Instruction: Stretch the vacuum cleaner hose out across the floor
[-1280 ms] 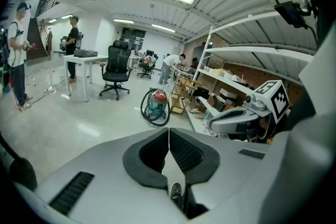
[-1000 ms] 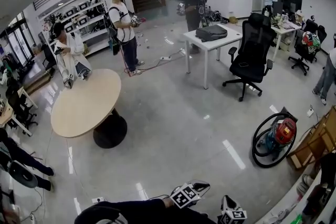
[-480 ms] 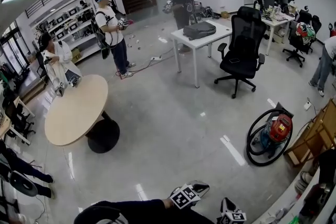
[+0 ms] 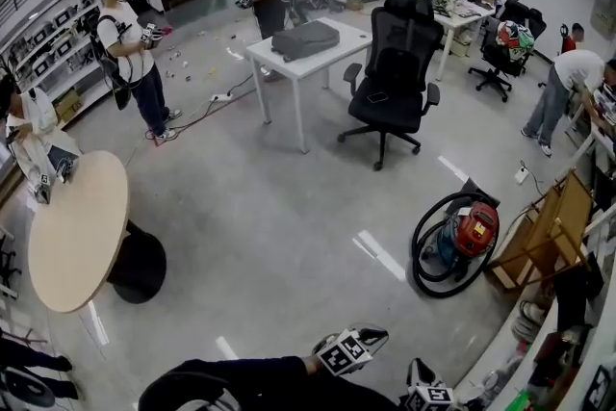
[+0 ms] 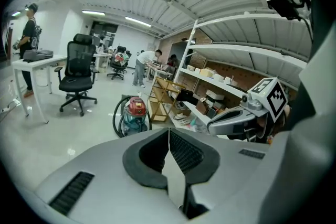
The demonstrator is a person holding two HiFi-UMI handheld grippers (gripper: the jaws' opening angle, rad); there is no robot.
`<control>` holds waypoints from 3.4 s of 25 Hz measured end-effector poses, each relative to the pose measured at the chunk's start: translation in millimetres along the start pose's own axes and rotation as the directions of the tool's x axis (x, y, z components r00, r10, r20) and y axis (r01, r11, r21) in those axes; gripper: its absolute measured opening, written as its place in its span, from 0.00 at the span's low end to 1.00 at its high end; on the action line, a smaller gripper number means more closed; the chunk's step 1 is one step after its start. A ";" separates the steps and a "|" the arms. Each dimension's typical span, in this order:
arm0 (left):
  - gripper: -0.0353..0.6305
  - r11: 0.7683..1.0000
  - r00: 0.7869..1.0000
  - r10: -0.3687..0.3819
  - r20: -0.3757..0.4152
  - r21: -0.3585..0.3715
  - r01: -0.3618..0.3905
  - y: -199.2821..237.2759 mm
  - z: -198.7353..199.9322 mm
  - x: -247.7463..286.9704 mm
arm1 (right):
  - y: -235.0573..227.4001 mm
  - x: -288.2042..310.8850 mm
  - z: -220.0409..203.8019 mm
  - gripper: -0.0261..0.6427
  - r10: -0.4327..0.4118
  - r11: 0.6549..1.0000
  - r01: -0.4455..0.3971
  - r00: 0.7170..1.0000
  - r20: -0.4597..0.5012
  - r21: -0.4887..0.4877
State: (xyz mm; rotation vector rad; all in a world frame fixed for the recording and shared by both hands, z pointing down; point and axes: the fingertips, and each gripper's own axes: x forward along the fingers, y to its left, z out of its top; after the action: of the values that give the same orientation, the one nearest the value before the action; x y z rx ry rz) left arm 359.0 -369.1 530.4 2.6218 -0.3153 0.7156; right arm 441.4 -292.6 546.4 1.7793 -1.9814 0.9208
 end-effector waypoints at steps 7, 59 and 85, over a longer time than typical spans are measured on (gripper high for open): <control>0.09 1.000 0.999 -0.017 -0.046 0.006 0.018 71.8 14.5 18.4 | -8.6 42.2 29.1 0.06 -0.019 1.000 0.019 0.999 -0.034 0.011; 0.09 0.973 0.970 -0.189 -0.154 0.104 0.206 235.9 344.2 459.9 | -443.7 226.4 319.1 0.06 -0.177 0.977 0.172 0.984 0.031 0.124; 0.09 0.931 0.957 0.255 -0.137 0.303 -0.205 309.7 425.9 675.8 | -683.3 354.8 355.1 0.06 0.072 0.994 -0.072 0.997 -0.001 -0.078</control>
State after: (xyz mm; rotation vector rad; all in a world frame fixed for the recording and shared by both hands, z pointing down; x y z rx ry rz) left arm 1016.7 -905.0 649.9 2.7923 -0.5086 1.1403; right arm 1106.0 -803.3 674.2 1.6775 -2.0651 0.8518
